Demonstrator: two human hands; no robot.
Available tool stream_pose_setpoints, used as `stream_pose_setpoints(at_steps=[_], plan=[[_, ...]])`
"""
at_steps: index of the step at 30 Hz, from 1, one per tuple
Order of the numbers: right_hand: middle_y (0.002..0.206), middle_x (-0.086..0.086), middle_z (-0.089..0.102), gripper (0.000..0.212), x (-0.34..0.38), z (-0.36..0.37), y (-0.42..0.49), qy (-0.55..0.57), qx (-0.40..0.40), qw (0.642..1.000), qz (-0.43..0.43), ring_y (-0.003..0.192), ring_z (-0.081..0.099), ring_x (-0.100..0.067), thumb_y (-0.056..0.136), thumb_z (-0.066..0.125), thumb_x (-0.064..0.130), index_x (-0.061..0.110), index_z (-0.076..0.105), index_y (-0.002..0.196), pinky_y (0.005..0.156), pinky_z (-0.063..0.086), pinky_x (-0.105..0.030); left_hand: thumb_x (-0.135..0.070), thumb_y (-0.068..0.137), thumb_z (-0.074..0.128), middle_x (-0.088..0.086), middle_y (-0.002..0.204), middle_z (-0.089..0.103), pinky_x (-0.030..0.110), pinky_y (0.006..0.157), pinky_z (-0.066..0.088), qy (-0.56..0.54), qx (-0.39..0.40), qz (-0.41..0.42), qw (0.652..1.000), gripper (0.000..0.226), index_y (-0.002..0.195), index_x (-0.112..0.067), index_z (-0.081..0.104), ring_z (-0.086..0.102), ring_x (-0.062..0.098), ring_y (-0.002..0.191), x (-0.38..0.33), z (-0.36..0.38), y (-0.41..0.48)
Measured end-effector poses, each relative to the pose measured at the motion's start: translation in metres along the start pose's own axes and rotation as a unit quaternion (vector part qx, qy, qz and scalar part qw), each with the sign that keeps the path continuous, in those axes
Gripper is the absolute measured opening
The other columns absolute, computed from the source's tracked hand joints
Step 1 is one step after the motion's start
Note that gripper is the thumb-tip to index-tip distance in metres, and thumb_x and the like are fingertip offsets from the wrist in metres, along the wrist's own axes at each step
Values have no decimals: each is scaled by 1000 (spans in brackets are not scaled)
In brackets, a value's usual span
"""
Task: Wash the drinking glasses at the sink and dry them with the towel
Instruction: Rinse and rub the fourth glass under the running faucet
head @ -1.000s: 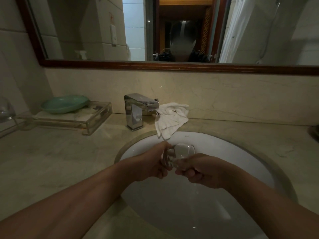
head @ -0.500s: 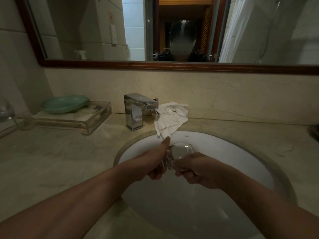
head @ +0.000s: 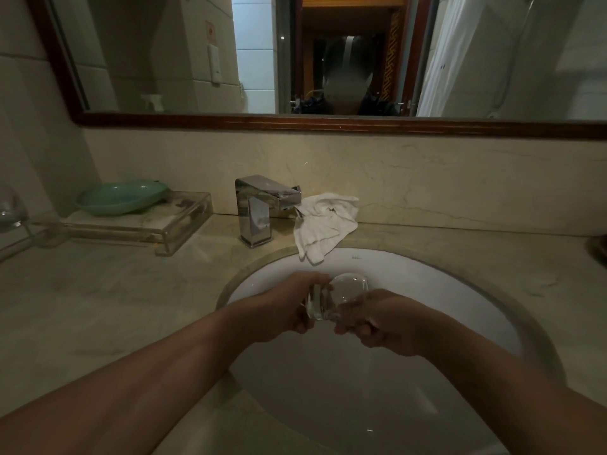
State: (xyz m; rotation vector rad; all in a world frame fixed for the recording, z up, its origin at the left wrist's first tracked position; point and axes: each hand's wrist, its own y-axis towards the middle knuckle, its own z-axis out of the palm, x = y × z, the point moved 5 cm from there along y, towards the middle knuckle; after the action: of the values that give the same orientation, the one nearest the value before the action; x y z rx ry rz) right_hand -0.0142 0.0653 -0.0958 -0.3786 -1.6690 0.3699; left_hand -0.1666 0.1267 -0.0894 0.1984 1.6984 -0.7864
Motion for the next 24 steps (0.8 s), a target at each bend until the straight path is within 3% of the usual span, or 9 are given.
stream_pose_setpoints(at_steps=[3, 7, 11, 14, 17, 21, 24], plan=[[82, -15, 64, 14, 0, -1, 2, -20, -10, 1000, -10, 47, 39, -8, 96, 64, 12, 3, 71, 105, 49, 23, -24, -51, 104, 47, 4, 73, 60, 23, 48, 30, -3, -5, 1, 1000, 37, 93, -21, 65, 46, 15, 52, -3, 2, -3], [74, -12, 70, 10, 5, -1, -5, -52, -33, 997, -39, 43, 39, -7, 93, 70, 17, 7, 73, 94, 40, 29, -19, -70, 101, 37, 5, 71, 62, 21, 47, 34, 44, -45, -13, 998, 63, 100, -16, 69, 49, 14, 53, -1, 1, -5], [68, -12, 68, 17, 5, 0, -5, -26, -54, 998, -23, 42, 37, -10, 97, 62, 15, 1, 68, 91, 38, 27, -20, -82, 95, 22, 7, 69, 64, 22, 48, 35, 91, -62, -10, 994, 86, 90, -10, 70, 50, 15, 53, 1, -1, -3], [70, -12, 65, 21, 5, 4, -2, 19, -21, 999, -21, 44, 36, -10, 101, 56, 16, -2, 63, 95, 40, 25, -21, -73, 98, 27, 8, 71, 63, 24, 50, 34, 76, -56, -10, 996, 75, 84, -12, 69, 48, 17, 55, 1, -3, -3], [75, -12, 66, 13, 4, 4, -1, 9, 13, 999, -29, 49, 39, -9, 98, 61, 11, -1, 66, 101, 43, 27, -20, -66, 96, 33, 4, 65, 59, 24, 49, 31, 82, -45, -12, 996, 63, 79, -15, 65, 45, 15, 51, 2, -4, -1], [74, -11, 69, 11, 6, 0, -5, -25, -4, 998, -51, 48, 39, -8, 93, 70, 12, 5, 70, 101, 41, 29, -19, -78, 96, 32, 2, 62, 55, 21, 46, 25, 81, -32, -19, 996, 71, 71, -18, 61, 39, 12, 46, 1, 0, -2], [68, -12, 69, 15, 7, -2, -5, -25, -39, 998, -49, 51, 38, -12, 96, 66, 19, 5, 69, 100, 42, 28, -20, -86, 91, 24, 1, 60, 53, 22, 46, 23, 91, -13, -37, 995, 81, 65, -17, 58, 37, 11, 45, 2, 5, -4]])
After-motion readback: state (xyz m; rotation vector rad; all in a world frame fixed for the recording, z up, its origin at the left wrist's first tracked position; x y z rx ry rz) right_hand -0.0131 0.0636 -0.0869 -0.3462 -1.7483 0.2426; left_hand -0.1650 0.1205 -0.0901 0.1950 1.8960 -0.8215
